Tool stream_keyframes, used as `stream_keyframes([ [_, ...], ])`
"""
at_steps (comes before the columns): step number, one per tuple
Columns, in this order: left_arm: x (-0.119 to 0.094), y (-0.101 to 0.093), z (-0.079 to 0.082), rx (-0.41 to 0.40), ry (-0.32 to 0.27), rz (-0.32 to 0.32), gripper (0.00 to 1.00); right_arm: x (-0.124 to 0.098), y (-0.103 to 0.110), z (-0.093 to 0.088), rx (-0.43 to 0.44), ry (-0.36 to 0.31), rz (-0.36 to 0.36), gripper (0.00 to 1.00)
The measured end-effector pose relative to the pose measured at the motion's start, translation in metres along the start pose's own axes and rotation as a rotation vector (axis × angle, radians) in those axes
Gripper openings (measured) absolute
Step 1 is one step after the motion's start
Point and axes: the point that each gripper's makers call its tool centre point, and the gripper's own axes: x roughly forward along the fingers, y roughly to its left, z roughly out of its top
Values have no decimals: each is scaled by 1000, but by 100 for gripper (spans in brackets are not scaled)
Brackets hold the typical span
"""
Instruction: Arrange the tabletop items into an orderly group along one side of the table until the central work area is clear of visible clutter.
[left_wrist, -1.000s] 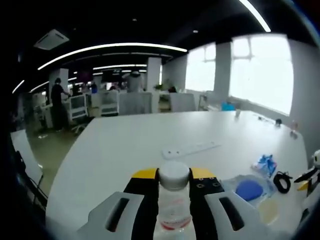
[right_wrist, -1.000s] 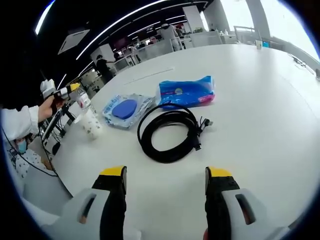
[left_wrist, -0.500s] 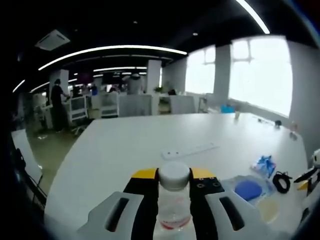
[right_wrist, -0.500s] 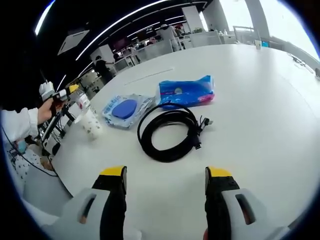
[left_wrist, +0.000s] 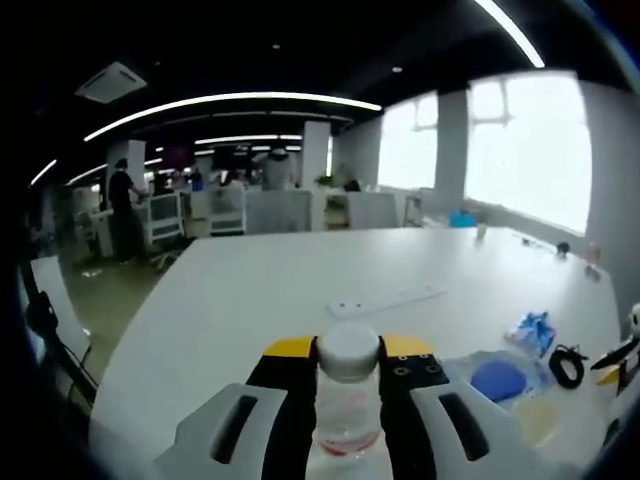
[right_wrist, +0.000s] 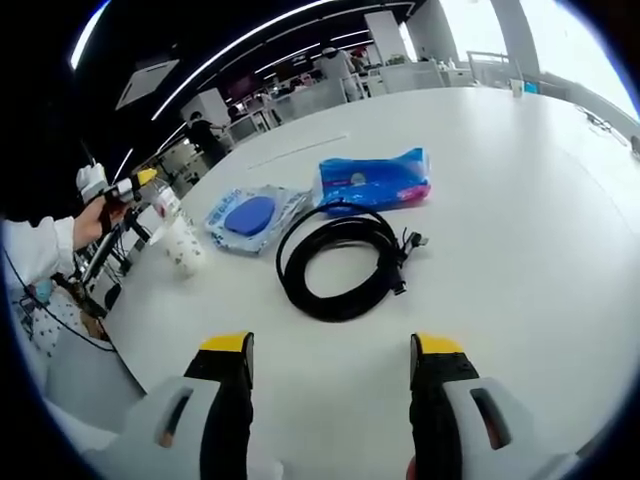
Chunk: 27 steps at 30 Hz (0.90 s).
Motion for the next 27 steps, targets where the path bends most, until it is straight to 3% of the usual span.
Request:
stream_keyframes([
  [27,-5,-6,-2,7,-11,22,19,-4,-6,-1,11,-21,-14,61],
])
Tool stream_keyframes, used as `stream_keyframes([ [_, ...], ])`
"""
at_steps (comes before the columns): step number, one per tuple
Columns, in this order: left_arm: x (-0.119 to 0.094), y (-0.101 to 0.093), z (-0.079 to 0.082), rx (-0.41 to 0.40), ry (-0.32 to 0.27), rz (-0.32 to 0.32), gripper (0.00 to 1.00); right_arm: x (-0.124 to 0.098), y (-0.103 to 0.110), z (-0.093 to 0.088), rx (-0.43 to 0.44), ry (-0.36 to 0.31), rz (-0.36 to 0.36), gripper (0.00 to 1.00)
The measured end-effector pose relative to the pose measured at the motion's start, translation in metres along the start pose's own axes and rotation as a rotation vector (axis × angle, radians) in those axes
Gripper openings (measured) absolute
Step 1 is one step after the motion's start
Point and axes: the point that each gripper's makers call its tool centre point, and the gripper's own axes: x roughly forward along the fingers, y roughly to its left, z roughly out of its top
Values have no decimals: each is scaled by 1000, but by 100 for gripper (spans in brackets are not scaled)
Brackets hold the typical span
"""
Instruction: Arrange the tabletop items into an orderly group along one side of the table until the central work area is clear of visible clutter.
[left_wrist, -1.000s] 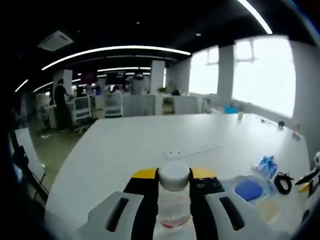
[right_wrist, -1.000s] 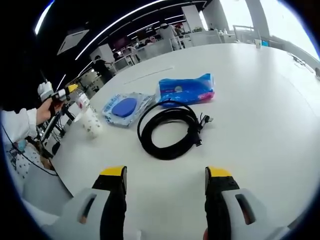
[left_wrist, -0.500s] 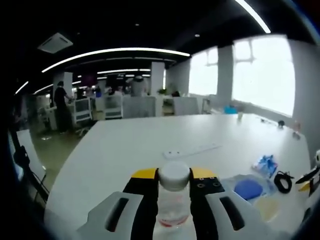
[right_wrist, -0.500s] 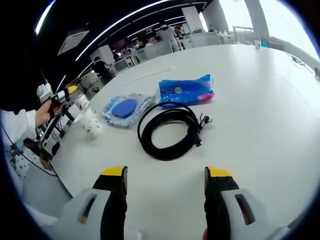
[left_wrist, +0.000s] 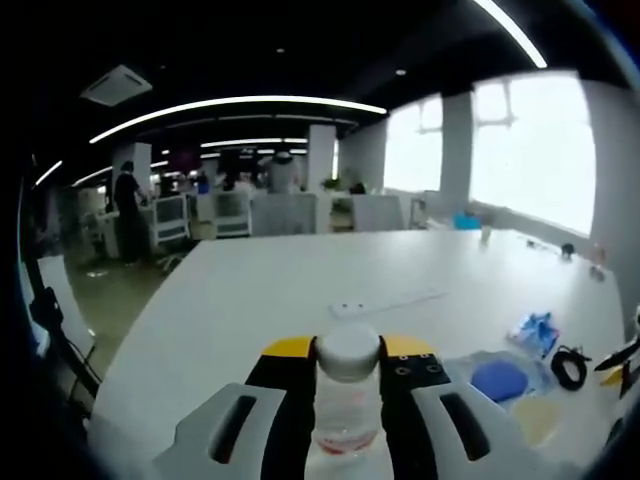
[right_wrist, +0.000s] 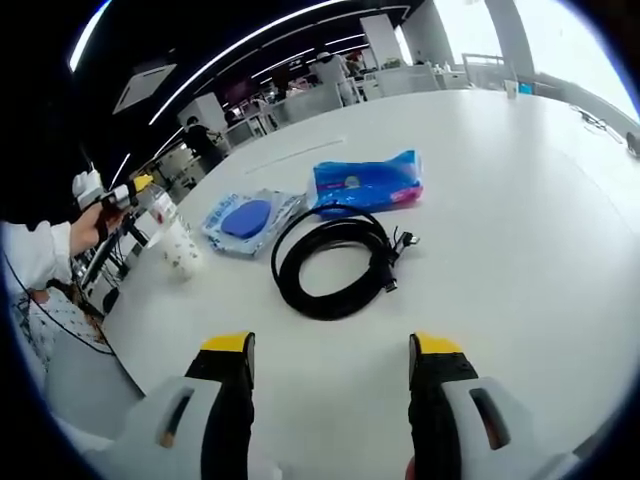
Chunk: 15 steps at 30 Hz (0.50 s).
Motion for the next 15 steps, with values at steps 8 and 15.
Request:
stream_keyframes([
  [8,-2,1,6,19,-24,14,42,0,0,2,-1,-7,2,61],
  [15,-5,-1,9,-21,-40,17,80,3,5,3,-12,-7,16,61],
])
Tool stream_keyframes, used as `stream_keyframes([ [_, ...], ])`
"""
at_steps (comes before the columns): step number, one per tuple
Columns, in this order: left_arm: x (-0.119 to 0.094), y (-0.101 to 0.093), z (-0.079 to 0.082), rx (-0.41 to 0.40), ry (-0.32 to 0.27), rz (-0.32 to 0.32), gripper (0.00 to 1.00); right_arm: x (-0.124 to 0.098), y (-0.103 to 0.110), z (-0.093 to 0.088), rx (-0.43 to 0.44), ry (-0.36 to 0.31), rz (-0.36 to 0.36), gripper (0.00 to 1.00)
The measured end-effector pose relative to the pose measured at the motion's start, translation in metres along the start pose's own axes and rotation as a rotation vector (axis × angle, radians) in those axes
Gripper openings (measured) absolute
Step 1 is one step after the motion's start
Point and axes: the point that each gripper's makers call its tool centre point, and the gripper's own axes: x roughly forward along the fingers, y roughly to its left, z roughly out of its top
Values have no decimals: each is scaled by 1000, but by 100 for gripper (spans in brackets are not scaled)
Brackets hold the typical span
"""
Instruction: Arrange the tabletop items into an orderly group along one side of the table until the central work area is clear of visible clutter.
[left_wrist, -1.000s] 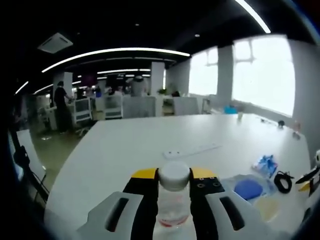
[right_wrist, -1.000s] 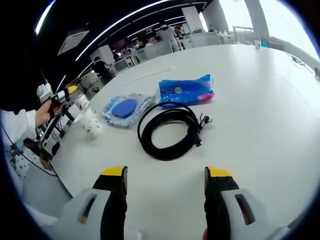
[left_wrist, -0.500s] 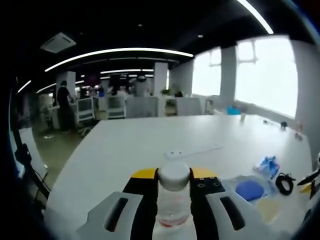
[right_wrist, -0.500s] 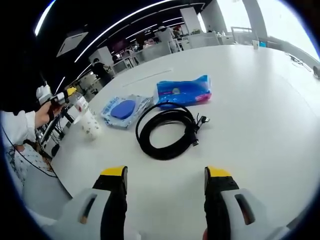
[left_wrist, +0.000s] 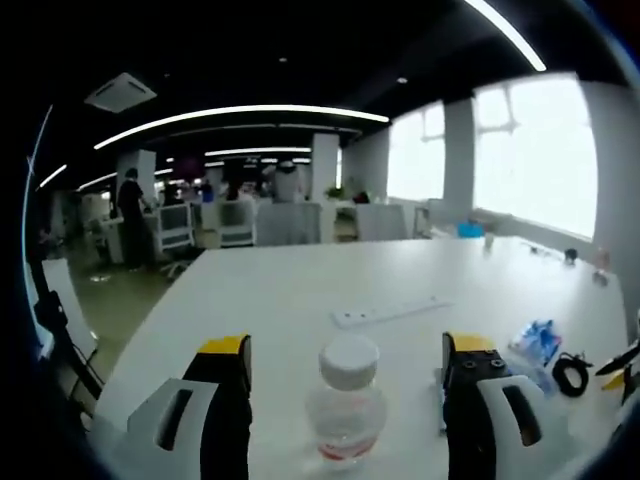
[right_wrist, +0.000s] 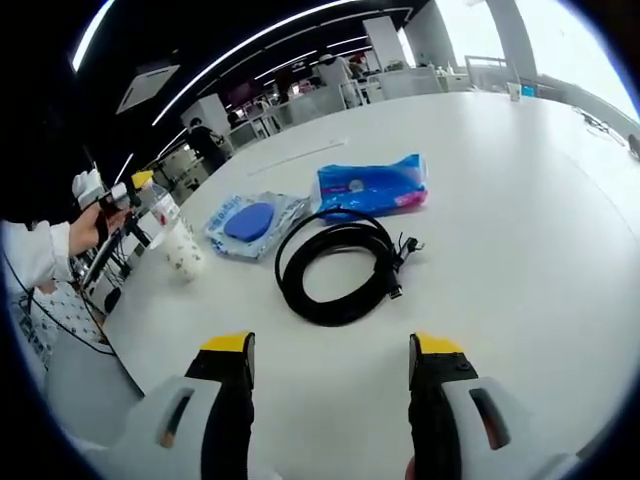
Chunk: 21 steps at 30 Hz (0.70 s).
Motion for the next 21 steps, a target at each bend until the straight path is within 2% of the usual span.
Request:
stream_keyframes([
  [2,-1,-3,-3,-14,10,-7,86,0,3,1,-9,2,5,61],
  [7,-9,-5,-11,-64,22,-3,93,4,6,6,-23,3,15,61],
  [13,-20,-4,-12,-72,20,5,95,7,12,16,-47,-11,32,61],
  [21,-40,-4,-28,-90,46,14,96,5,13,29,-77,-34,35,62],
])
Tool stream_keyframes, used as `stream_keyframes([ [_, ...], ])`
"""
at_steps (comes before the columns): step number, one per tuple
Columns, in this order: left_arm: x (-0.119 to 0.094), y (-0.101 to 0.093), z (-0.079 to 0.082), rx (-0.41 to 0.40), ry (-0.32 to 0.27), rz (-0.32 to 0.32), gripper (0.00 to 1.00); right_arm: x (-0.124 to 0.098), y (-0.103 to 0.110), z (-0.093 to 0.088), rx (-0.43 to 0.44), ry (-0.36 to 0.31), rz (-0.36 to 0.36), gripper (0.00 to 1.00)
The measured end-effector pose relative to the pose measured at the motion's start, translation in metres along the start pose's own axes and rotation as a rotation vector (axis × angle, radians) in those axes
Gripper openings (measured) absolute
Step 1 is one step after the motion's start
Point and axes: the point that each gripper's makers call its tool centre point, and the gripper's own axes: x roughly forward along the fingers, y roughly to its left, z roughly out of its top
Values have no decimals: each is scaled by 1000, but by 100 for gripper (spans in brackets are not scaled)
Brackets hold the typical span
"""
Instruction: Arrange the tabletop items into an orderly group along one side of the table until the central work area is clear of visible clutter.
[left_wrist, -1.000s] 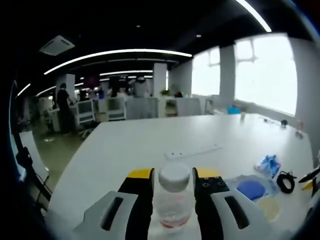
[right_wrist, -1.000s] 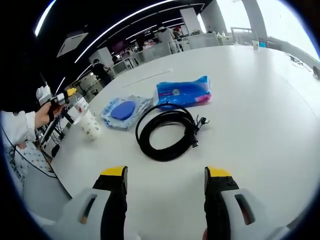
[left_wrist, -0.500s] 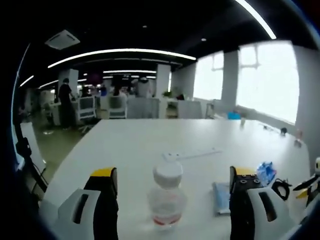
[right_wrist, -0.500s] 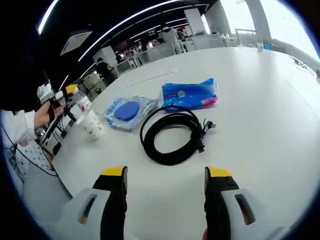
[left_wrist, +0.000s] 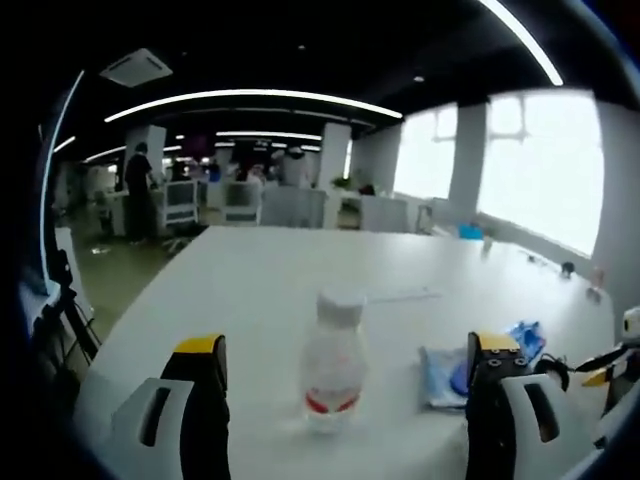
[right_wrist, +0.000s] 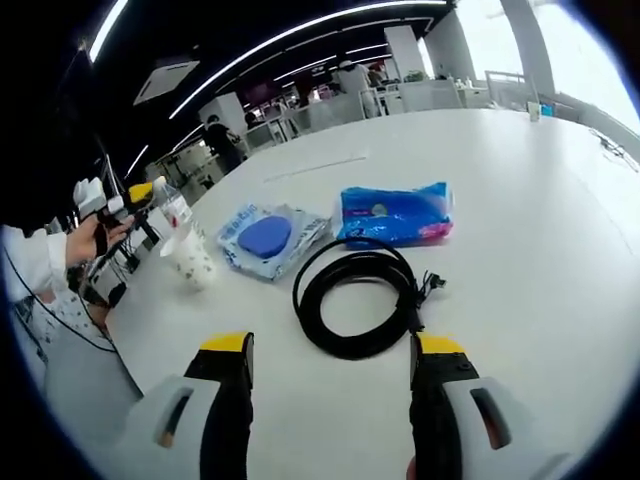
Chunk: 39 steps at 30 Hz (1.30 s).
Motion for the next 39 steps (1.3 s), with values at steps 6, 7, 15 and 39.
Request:
stream_keyframes([
  [6,-12,-5,-19,-7,36,-8,96,-5,1,9,-25,-17,-2,62],
  [7,-15,-6,-24,-6,48,-12,96,-6,1,11,-32,-21,-1,62],
  [15,-35,-14,-46,2,94,-39,97,-4,4,15,-95,-17,11,63],
  [39,-63,-27,-67,0,135,-76,96,15,25,37,-208,-15,104,66],
])
